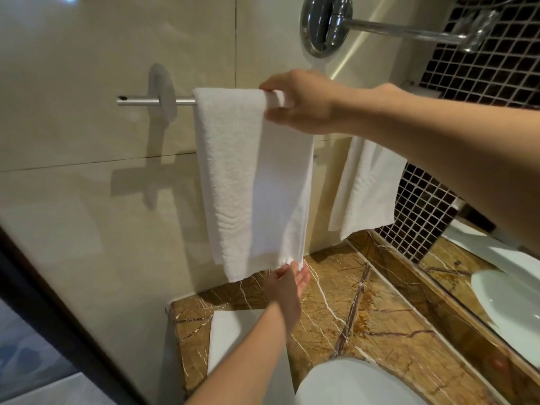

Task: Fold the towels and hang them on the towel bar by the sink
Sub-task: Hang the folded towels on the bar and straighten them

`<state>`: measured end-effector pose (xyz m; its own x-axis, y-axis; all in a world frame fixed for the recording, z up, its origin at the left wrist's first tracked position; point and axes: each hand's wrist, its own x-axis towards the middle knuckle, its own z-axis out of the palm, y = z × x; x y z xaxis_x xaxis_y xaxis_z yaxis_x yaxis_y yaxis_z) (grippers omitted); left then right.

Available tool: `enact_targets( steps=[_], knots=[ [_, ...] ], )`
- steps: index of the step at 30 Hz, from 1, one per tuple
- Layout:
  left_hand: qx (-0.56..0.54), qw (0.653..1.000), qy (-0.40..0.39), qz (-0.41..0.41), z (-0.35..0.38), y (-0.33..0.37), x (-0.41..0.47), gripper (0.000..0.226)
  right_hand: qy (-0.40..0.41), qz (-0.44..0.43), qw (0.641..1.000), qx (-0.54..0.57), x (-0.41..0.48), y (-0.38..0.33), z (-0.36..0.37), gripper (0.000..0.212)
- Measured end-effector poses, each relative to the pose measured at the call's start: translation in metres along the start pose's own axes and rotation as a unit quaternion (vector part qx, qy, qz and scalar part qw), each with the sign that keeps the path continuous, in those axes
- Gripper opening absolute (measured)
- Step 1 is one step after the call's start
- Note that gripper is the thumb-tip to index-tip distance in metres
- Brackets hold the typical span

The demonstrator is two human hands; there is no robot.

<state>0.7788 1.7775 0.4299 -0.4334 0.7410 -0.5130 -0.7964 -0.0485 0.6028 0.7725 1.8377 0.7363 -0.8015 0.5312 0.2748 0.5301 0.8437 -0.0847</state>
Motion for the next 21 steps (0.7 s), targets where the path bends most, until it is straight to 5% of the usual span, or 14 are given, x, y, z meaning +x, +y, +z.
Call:
enact_targets(
  steps=[7,11,21],
  knots=[
    [-0.029,1.0,0.005,-0.004,0.002,-0.008,-0.001,0.013,0.029,0.022,0.999,-0.007,0.003,0.013,0.005,0.041],
    [-0.03,1.0,-0.003,-0.006,-0.001,-0.003,0.002,0.038,0.036,0.024,0.999,-0.009,0.006,0.012,0.006,0.04],
    [0.004,1.0,-0.02,0.021,-0.004,0.004,0.002,0.007,0.04,0.033,0.998,-0.021,0.01,0.01,0.003,0.038]
  ],
)
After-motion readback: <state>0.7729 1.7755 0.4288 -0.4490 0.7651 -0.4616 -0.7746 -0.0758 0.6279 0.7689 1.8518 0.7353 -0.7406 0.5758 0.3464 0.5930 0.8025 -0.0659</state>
